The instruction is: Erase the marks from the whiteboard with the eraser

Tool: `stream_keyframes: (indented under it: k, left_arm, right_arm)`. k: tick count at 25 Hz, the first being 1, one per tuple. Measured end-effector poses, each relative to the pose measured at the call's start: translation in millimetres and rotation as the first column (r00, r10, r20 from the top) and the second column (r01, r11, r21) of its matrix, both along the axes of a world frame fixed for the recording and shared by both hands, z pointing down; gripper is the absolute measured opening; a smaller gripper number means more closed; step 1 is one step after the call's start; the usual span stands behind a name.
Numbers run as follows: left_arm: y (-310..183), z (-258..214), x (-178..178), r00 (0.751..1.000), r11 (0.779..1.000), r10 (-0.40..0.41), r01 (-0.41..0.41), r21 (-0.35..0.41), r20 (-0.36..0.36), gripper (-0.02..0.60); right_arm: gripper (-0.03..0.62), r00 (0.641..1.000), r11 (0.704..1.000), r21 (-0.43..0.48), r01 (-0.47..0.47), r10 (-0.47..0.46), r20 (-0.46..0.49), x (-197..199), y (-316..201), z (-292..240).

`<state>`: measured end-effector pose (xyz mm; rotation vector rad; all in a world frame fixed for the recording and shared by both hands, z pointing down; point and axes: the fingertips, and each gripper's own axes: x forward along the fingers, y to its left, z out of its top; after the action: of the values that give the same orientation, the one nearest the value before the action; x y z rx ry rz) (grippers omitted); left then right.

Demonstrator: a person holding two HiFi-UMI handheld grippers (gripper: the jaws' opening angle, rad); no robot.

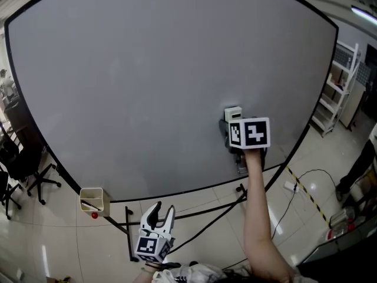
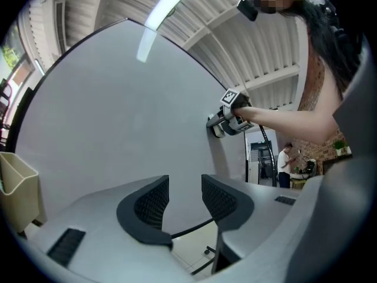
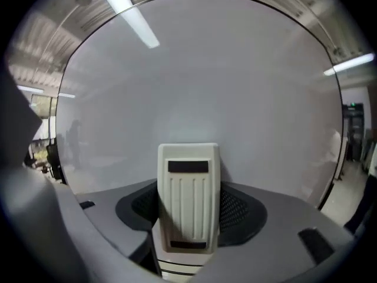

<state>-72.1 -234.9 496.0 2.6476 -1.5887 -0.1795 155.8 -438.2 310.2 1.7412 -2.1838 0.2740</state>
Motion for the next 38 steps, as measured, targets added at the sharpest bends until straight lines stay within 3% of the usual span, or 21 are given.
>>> stream_keyframes:
  k: [3, 7, 9, 12, 15, 17, 20, 22, 24, 28, 32, 38]
  left_arm:
    - [0.0, 2.7, 3.2, 1.0, 1.0, 0.008, -0.008, -0.003, 0.024, 0.152]
    - [-5.9, -4.7, 17.2, 0.999, 0.999, 0.009, -0.01, -0.03, -0.035, 0.152]
    - [-9.1, -3.5, 29.7, 0.999, 0.999, 0.04, -0.041, -0.018, -0.015, 0.153]
    - [-9.2, 1.1, 47.4, 0.995, 0.996, 0.089, -0.089, 0.004, 0.039, 0.153]
    - [-8.3, 5.1, 52.3, 0.995, 0.996, 0.086, -0.086, -0.01, 0.044, 0.152]
    - [-11.6, 4.6, 51.7, 0.997, 0.997, 0.068, -0.068, -0.021, 0.025, 0.153]
    - [-14.0, -5.1, 53.2, 0.999, 0.999, 0.043, -0.044, -0.016, -0.013, 0.153]
    - [-14.9, -10.7, 53.8, 0.999, 0.999, 0.03, -0.031, -0.008, -0.024, 0.153]
    - [-15.9, -10.0, 52.3, 1.0, 1.0, 0.021, -0.021, 0.001, -0.012, 0.153]
    - [-11.9, -2.8, 49.2, 1.0, 1.0, -0.002, 0.002, 0.012, 0.013, 0.152]
    - [7.2, 0.8, 47.7, 0.999, 0.999, -0.041, 0.041, -0.004, 0.005, 0.153]
    - [46.4, 27.5, 25.0, 0.993, 0.99, -0.118, 0.119, -0.07, 0.014, 0.152]
  right_arm:
    - [0.273, 0.998, 0.999, -0.024, -0.022, 0.023, 0.057, 7.9, 0.9, 6.3]
    - [0.274, 0.986, 0.998, -0.006, 0.066, -0.066, -0.151, -64.7, 9.4, 13.5]
    - [0.273, 0.97, 0.999, 0.03, 0.038, -0.029, -0.24, -51.3, 7.2, 7.3]
    - [0.273, 0.993, 0.999, 0.04, -0.029, 0.033, -0.113, 8.0, -0.5, -5.3]
    - [0.275, 0.999, 0.994, 0.108, 0.013, -0.018, 0.044, 21.8, 2.8, -51.9]
    - [0.275, 0.998, 0.985, 0.163, 0.06, -0.063, 0.012, -0.4, 6.4, -83.9]
    - [0.277, 0.994, 0.983, 0.18, 0.035, -0.016, -0.105, -22.4, 3.8, -93.8]
    - [0.276, 0.997, 0.988, 0.153, 0.017, -0.006, -0.074, -22.2, 4.2, -80.8]
    - [0.273, 0.996, 0.998, 0.03, 0.054, -0.052, -0.071, -25.5, 6.0, -37.7]
    - [0.273, 0.99, 0.982, -0.155, 0.105, -0.117, -0.074, -37.0, 10.3, 75.0]
    - [0.273, 0.989, 0.98, -0.149, 0.134, -0.141, -0.034, -37.9, 30.2, 115.4]
    - [0.275, 0.959, 0.957, -0.081, 0.279, -0.273, 0.078, -69.5, 98.6, 137.6]
